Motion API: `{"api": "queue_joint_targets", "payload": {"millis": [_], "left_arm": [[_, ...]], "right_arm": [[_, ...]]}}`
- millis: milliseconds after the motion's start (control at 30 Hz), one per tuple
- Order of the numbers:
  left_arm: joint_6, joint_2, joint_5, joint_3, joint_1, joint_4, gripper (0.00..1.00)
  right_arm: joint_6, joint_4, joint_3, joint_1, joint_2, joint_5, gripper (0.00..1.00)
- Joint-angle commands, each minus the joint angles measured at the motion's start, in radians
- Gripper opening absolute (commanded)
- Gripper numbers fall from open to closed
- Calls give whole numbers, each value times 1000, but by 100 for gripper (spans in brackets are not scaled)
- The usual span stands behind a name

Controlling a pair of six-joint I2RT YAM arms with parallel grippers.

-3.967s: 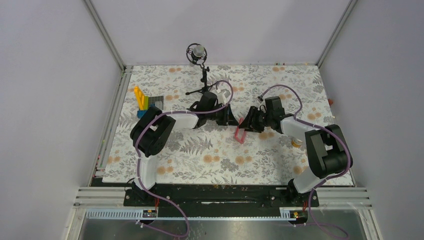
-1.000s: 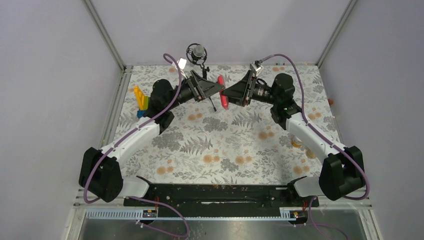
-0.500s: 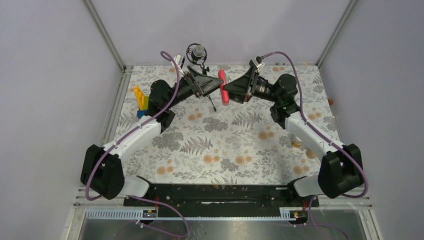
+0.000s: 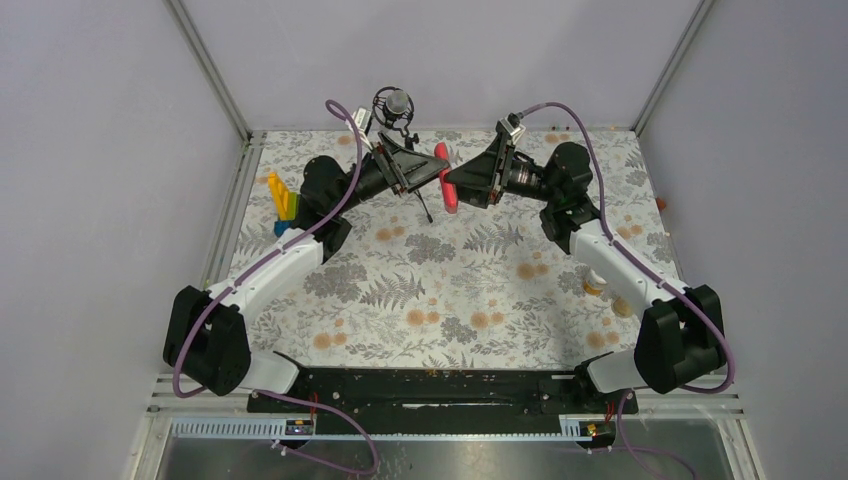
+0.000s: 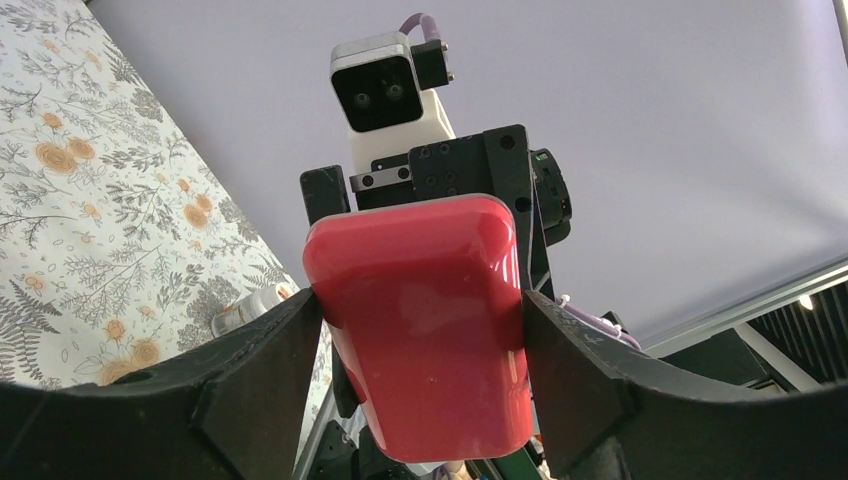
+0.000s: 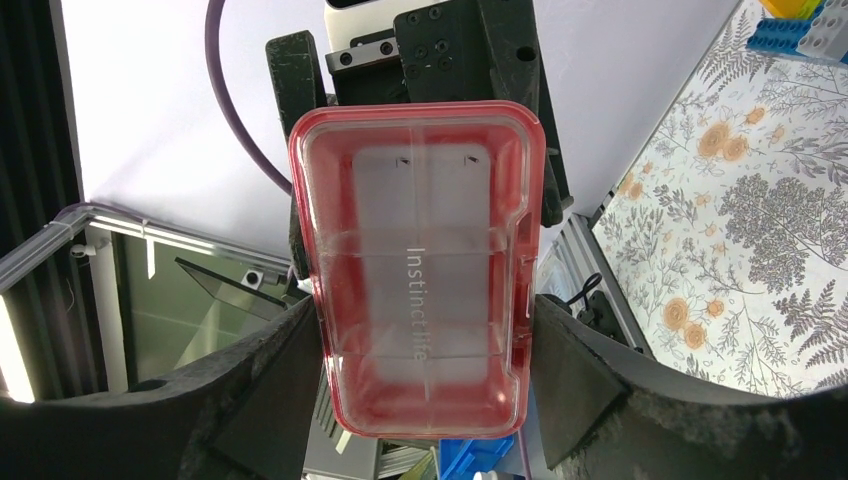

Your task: Sort the pills into containers

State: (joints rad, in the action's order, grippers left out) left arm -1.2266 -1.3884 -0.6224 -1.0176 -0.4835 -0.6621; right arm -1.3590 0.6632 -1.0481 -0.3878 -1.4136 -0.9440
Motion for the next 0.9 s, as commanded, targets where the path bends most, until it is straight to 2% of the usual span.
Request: {"api": "queue_joint_targets", "payload": {"millis": [0,100,167,267,467,667,767,867], "left_arm": [[42,-11,-47,-44,-4,-27,33],[35,-12,-56,-43,-2,-36,14],[30,-9,-53,-39,-3,-38,0],[29,-4,-49,-31,-3,-40,0],[23,9,-38,-27,-3,-37,0],[26,9,-52,-38,-1,-31,0],[24,12,-56,-36,1,-32,0],[-1,13,-55,-27,7,-59,0]], "right_arm": [[28,-17,-66,-2,7,-35,40],[27,-23,-79,-2,7,-27,43],[34,-42,-86,-2,7,-12,50],[66,-96,-91,-2,15,33,64],[162,-193,-95,-2,43,125,72],[200,-194,-89,-2,56,153,87],[198,-186,-89,-2,57,152,86],[169,-166,-91,-2,44,129,74]]}}
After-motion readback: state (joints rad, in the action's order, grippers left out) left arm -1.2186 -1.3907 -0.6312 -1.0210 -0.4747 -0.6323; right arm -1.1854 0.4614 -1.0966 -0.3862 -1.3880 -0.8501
